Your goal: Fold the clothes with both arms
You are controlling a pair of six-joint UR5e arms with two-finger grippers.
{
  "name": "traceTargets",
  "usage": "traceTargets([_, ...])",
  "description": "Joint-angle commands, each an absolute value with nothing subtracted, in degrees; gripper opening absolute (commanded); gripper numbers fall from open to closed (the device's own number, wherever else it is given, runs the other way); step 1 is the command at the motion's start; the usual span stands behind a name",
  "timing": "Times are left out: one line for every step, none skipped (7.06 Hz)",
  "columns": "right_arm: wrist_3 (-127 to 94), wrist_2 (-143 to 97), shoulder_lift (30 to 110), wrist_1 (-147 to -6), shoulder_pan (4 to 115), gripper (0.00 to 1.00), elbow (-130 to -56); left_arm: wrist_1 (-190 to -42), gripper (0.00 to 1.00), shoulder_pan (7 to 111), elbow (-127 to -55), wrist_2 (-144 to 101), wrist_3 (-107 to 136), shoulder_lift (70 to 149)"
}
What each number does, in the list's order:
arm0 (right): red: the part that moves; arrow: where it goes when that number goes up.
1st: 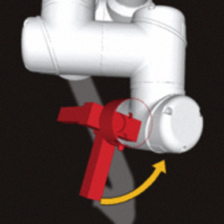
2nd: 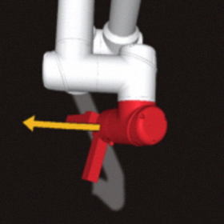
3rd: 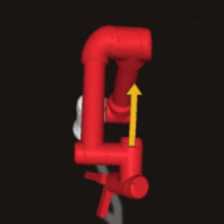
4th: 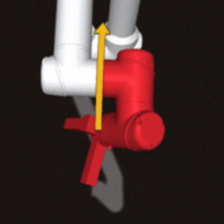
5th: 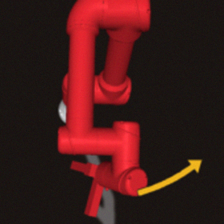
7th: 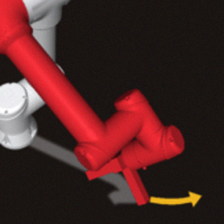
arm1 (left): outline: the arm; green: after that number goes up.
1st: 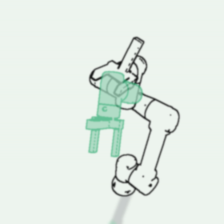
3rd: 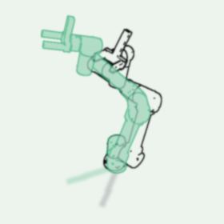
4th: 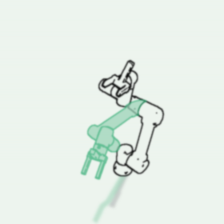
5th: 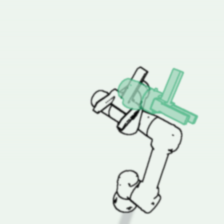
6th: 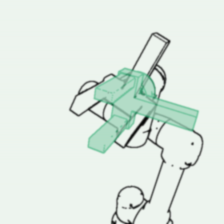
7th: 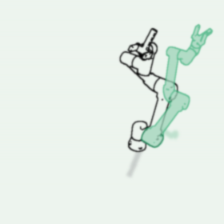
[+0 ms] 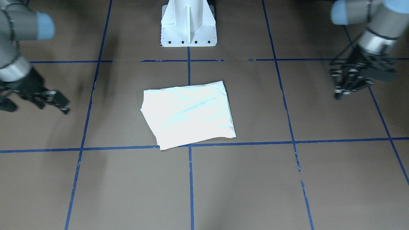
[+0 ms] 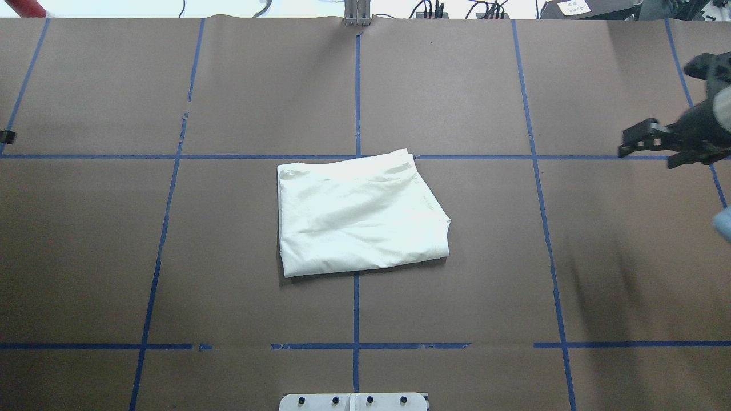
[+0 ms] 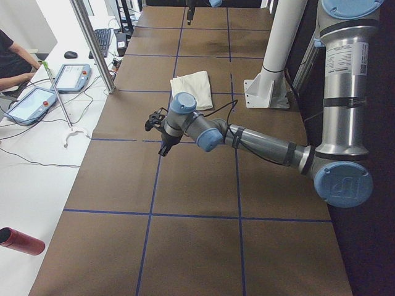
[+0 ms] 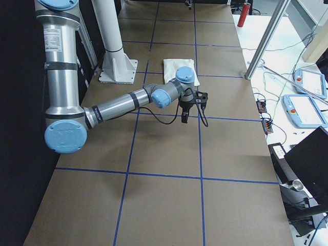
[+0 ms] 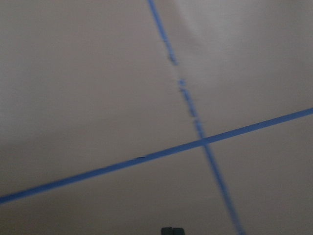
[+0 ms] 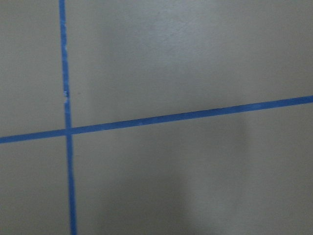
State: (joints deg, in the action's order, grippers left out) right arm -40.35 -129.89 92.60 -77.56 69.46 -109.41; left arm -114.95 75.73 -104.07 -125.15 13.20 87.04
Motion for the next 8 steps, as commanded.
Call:
traceTargets([-14.9,-132.5,96.8,-87.5,79.7,1.0,-108.9,-107.0,0.0,87.4,-95.6,-133.3,-0.7,88.5])
traceTargets([-10.6,-132.5,97.2,-91.5,82.1,1.0,-109.5,-104.2,0.68,88.4,-95.6,-133.9,-1.1,88.5])
traceTargets([-10.2,-132.5,98.2,-91.3,82.1,1.0,-109.6,-102.7,1.0,91.4,-95.4,-133.9,-4.1,87.9])
traceTargets([-8.7,-132.5,98.5,-91.6,82.0,1.0,-108.7,-101.7,1.0,92.3,-98.0,-133.9,-8.1,83.9])
traceTargets([-8.5,-132.6,99.4,-91.5,82.0,1.0,-109.1,-101.1,1.0,92.1,-100.9,-133.4,-6.5,82.8])
traceTargets([-8.6,-132.6,99.9,-91.3,82.0,1.0,-108.6,-101.8,1.0,92.1,-99.2,-133.9,-5.5,82.5])
traceTargets([-8.6,-132.5,101.5,-91.1,82.0,1.0,-108.6,-101.4,1.0,92.0,-99.8,-133.9,-5.2,82.6])
traceTargets([-8.9,-132.3,102.2,-91.0,82.0,1.0,-108.7,-100.0,1.0,91.9,-100.6,-134.9,-1.1,83.1])
